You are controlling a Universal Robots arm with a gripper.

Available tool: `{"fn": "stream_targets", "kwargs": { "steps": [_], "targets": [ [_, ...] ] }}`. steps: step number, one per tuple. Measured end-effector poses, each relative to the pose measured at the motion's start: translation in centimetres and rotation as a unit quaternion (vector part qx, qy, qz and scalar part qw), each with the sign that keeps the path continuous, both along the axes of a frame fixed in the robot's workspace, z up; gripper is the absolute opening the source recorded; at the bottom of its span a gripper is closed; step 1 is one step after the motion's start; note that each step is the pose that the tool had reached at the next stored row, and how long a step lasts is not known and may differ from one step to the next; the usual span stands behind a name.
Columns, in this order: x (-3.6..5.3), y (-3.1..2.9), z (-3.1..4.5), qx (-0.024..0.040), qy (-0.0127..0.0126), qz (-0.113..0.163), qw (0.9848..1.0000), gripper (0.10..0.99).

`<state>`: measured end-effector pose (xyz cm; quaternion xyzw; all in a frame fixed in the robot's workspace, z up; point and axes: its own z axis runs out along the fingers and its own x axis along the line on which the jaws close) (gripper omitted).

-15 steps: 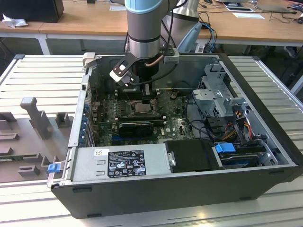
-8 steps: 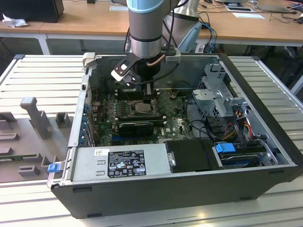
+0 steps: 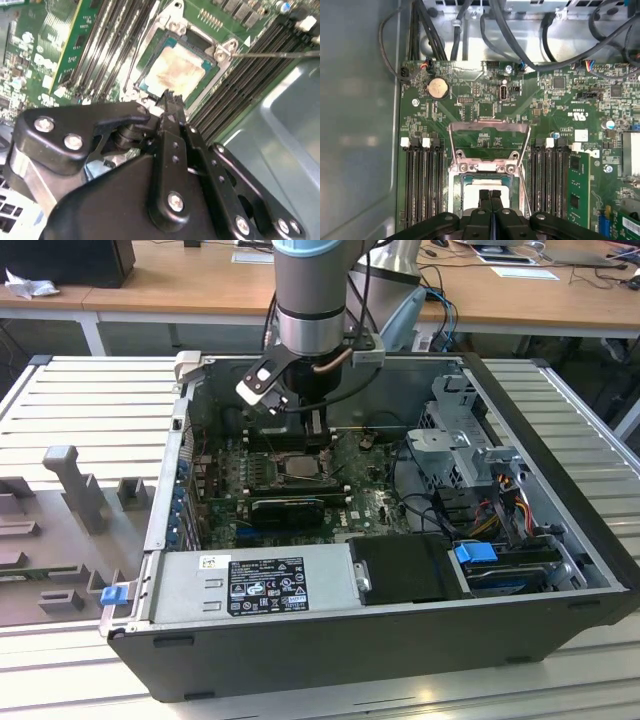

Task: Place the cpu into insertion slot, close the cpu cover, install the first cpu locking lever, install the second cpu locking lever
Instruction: 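Close the cpu cover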

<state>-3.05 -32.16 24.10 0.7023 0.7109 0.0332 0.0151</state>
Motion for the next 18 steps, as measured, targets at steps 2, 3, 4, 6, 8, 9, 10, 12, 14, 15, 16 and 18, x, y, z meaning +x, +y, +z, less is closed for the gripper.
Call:
{"fn": "stream_targets", "kwargs": {
  "steps": [2, 3, 4, 6, 8, 9, 10, 12, 14, 15, 16, 18],
  "targets": [
    [0.0, 0.01, 0.52, 0.0, 0.0, 0.0, 1.0, 0.106],
    [0.0, 0.01, 0.76, 0.0, 0.0, 0.0, 1.0, 0.106],
    [0.0, 0.01, 1.19, 0.0, 0.0, 0.0, 1.0, 0.106],
    [0.16, 0.01, 1.3, 0.0002, 0.0, 0.0, 1.0, 0.106],
    [0.95, 0.01, 1.31, 0.0, 0.0, 0.0, 1.0, 0.106],
    [1.17, 0.0, 1.31, 0.0001, 0.0, 0.0, 1.0, 0.106],
    [1.23, 0.01, 1.57, 0.0, 0.0, 0.0, 1.0, 0.106],
    [1.96, 0.01, 1.99, 0.0001, 0.0, 0.0, 1.0, 0.106],
    [2.65, 0.01, 2.01, 0.0, 0.0, 0.0, 1.0, 0.106],
    [3.03, 0.01, 2.03, 0.0001, 0.0, 0.0, 1.0, 0.106],
    [3.49, 0.0, 2.03, 0.0, 0.0, 0.0, 1.0, 0.106],
    [4.29, 0.01, 2.04, 0.0, 0.0, 0.0, 1.0, 0.106]
  ]
}}
